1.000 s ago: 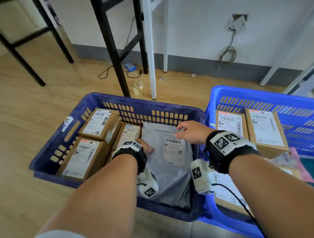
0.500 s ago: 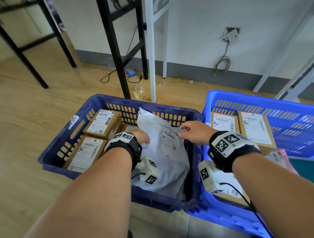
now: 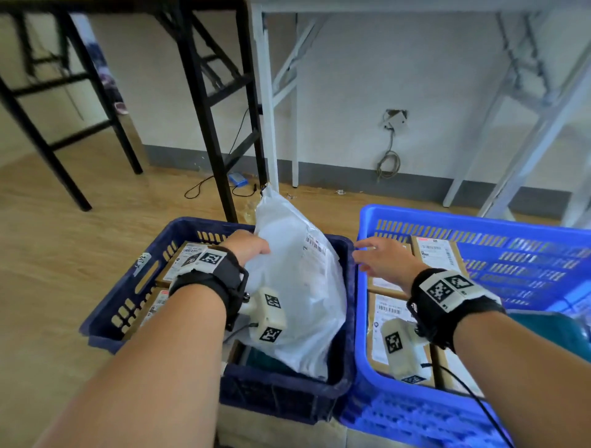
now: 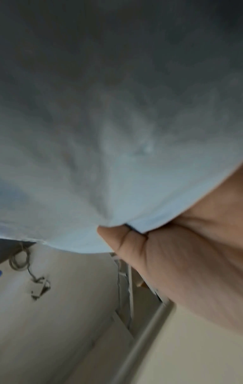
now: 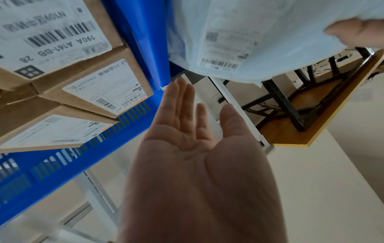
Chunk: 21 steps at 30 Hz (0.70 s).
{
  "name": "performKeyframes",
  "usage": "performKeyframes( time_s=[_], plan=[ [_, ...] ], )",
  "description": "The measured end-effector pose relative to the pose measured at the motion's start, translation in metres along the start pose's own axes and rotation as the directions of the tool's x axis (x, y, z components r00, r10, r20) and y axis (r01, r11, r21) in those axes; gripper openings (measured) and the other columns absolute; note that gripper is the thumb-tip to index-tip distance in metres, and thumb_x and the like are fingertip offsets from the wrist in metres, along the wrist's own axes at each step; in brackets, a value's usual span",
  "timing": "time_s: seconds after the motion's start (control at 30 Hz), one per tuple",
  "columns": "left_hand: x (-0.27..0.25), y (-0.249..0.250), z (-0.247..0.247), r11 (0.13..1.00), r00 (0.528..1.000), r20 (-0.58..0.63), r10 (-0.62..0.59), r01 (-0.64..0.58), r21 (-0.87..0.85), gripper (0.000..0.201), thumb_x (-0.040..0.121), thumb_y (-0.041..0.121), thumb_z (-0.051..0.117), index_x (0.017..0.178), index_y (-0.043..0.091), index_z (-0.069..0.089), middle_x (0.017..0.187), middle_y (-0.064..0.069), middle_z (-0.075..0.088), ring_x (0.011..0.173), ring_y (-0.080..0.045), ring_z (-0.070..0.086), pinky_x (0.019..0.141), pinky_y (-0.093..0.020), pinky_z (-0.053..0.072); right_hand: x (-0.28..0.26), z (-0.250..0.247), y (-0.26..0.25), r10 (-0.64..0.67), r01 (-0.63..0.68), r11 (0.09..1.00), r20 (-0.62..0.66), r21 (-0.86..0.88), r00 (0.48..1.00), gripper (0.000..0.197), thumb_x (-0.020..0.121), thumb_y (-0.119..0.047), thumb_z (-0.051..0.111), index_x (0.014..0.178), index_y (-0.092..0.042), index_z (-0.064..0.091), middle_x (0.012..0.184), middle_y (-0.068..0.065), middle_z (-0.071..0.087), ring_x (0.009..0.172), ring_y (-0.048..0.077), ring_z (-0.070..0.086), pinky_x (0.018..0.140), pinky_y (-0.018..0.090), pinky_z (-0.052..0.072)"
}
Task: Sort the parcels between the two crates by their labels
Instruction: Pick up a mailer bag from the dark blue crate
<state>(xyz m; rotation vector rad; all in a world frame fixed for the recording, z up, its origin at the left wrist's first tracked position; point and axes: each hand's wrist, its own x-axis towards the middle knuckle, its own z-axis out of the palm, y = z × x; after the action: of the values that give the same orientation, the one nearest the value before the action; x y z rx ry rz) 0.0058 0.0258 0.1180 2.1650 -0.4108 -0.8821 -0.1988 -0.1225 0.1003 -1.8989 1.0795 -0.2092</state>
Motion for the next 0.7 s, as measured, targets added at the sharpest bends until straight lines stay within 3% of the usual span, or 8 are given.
performKeyframes(
  time_s=[0.13,0.2,0.27,0.37,0.43,0.5,0.57,0.7],
  plan=[
    [-0.004,0.005,-0.006,0.975,0.997,0.018,0.080,-0.074,-0.210,0.031,0.088,0.010,0.065,0.117,0.005,0.057,0.117,-0.016,0.065,0.107,-0.035,0.062,0.101,-0.048,0.045,-0.006,-0.004,-0.001,0.023,-0.020,0.995,-0.030,0.100,0.999,0.025,0.091,-0.027,0.058,0.113,-0.014,0.055,0.097,0.015,0.067,0.092,0.032,0.067,0.091,0.046,0.053],
    [-0.005,0.006,-0.005,0.952,0.992,0.002,0.125,-0.120,-0.280,0.029,0.089,0.009,0.064,0.117,0.004,0.057,0.118,-0.018,0.064,0.110,-0.036,0.061,0.102,-0.049,0.044,-0.006,-0.006,-0.002,0.054,-0.048,0.972,-0.019,0.230,0.998,0.030,0.091,-0.028,0.058,0.114,-0.009,0.054,0.093,0.013,0.061,0.082,0.028,0.061,0.083,0.044,0.053],
    [-0.005,0.008,-0.004,0.917,0.985,-0.032,0.170,-0.170,-0.361,0.026,0.090,0.006,0.062,0.115,0.005,0.056,0.120,-0.020,0.063,0.112,-0.035,0.060,0.103,-0.048,0.043,-0.006,-0.009,-0.002,0.098,-0.104,0.908,0.036,0.406,0.995,0.040,0.089,-0.033,0.061,0.119,-0.007,0.055,0.095,0.009,0.062,0.080,0.023,0.059,0.080,0.040,0.053],
    [-0.007,0.016,-0.005,0.858,0.971,-0.036,0.238,-0.227,-0.461,0.029,0.092,0.003,0.058,0.120,0.007,0.056,0.118,-0.016,0.065,0.107,-0.032,0.063,0.099,-0.046,0.046,-0.009,-0.015,-0.004,0.103,-0.158,0.794,0.127,0.587,0.987,0.032,0.090,-0.041,0.062,0.105,-0.014,0.066,0.097,0.006,0.067,0.088,0.025,0.063,0.093,0.048,0.052],
    [-0.008,0.021,-0.005,0.829,0.958,-0.009,0.286,-0.252,-0.499,0.032,0.093,0.003,0.055,0.124,0.008,0.056,0.116,-0.013,0.066,0.107,-0.031,0.063,0.099,-0.045,0.046,-0.007,-0.018,-0.004,0.085,-0.173,0.702,0.159,0.690,0.984,0.034,0.089,-0.044,0.062,0.106,-0.015,0.068,0.099,0.005,0.068,0.092,0.025,0.064,0.088,0.046,0.054],
    [-0.009,0.024,-0.003,0.805,0.952,0.009,0.307,-0.254,-0.535,0.028,0.095,0.003,0.053,0.122,0.008,0.056,0.115,-0.013,0.067,0.106,-0.030,0.063,0.100,-0.044,0.045,-0.005,-0.020,-0.003,0.072,-0.158,0.654,0.147,0.740,0.986,0.040,0.087,-0.046,0.063,0.114,-0.018,0.067,0.105,0.002,0.070,0.095,0.022,0.065,0.084,0.043,0.055],
    [-0.008,0.024,-0.001,0.784,0.954,0.027,0.298,-0.229,-0.577,0.027,0.095,0.004,0.053,0.121,0.007,0.057,0.115,-0.015,0.066,0.105,-0.031,0.063,0.101,-0.045,0.045,-0.001,-0.021,-0.002,0.087,-0.141,0.637,0.111,0.758,0.990,0.041,0.086,-0.046,0.064,0.117,-0.020,0.067,0.113,0.002,0.069,0.103,0.022,0.063,0.089,0.044,0.052],
    [-0.004,0.021,0.001,0.776,0.952,0.086,0.293,-0.184,-0.603,0.036,0.095,0.004,0.053,0.130,0.010,0.052,0.121,-0.015,0.064,0.111,-0.033,0.061,0.101,-0.047,0.044,0.003,-0.017,0.002,0.090,-0.140,0.596,0.107,0.791,0.990,0.040,0.082,-0.032,0.072,0.117,-0.014,0.066,0.111,0.005,0.071,0.106,0.026,0.065,0.091,0.045,0.053]
  ],
)
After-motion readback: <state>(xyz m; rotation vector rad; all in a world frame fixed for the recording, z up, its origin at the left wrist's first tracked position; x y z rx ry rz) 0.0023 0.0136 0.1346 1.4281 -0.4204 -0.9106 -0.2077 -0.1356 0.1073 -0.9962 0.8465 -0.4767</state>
